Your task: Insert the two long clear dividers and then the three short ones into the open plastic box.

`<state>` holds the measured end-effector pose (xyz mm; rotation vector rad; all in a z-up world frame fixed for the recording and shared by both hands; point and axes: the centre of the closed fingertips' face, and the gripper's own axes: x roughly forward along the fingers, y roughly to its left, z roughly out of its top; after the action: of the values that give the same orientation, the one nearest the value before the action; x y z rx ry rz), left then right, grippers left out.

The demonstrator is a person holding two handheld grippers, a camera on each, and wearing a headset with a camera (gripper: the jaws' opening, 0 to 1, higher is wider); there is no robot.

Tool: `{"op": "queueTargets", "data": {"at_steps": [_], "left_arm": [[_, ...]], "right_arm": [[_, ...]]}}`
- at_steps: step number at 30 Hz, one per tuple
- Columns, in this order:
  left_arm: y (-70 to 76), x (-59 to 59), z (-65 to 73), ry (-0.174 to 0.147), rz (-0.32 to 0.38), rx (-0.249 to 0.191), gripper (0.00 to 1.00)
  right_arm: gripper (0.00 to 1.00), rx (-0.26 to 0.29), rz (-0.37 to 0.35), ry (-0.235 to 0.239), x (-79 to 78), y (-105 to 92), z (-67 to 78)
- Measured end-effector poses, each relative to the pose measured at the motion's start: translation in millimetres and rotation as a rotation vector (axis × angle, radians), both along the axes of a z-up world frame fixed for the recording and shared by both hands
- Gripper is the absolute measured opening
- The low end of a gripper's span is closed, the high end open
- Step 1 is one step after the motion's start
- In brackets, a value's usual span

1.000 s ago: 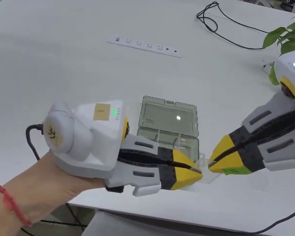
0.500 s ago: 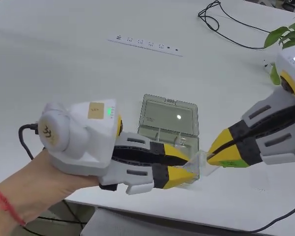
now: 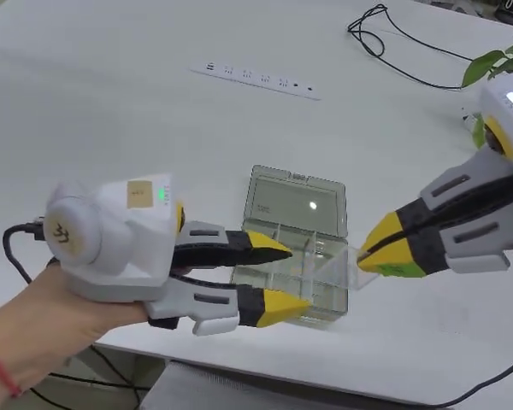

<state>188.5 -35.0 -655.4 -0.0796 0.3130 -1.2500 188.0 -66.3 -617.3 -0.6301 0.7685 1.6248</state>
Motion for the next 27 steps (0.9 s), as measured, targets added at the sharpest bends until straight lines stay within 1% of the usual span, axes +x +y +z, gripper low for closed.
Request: {"op": "queueTargets", "data": {"at_steps": [6,9,11,14,16,17,21,24,26,27], "left_arm": [[9.3,4.8,-7.5,0.006,0.037,0.026,0.45],[13.4,6.4,-12.9,0.012,0.053,0.04,0.53],[15.5,6.7,-17.0,0.013,0.057,0.055,0.57],[17.9,7.0,-22.5,0.008,0.059,0.072,0.65],[19.2,7.1,-26.7,0.013,0.061,0.08,0.72],[20.0,7.2,-29.5,0.012,0.061,0.088,0.74],[23.0,8.2,-37.7,0.015,0.064,0.11,0.81],[25.9,10.0,-42.3,0.03,0.073,0.121,0.83],[27.4,12.1,-42.9,0.02,0.085,0.125,0.87],[28.2,12.5,-43.4,0.022,0.087,0.125,0.88]], "right_arm": [[0.02,-0.006,-0.022,-0.015,10.0,0.2,-6.1],[0.02,-0.013,-0.031,-0.026,17.2,1.3,-12.3],[0.02,-0.018,-0.038,-0.034,22.8,2.1,-16.9],[0.02,-0.028,-0.047,-0.048,30.0,3.0,-23.9],[0.02,-0.028,-0.052,-0.051,34.0,4.2,-27.1],[0.02,-0.028,-0.057,-0.056,40.8,4.4,-32.4],[0.02,-0.036,-0.072,-0.066,51.5,6.4,-43.7],[0.02,-0.038,-0.09,-0.067,59.6,8.7,-54.9],[0.02,-0.038,-0.098,-0.067,62.5,9.3,-59.4],[0.02,-0.037,-0.104,-0.068,64.7,10.3,-64.0]]}}
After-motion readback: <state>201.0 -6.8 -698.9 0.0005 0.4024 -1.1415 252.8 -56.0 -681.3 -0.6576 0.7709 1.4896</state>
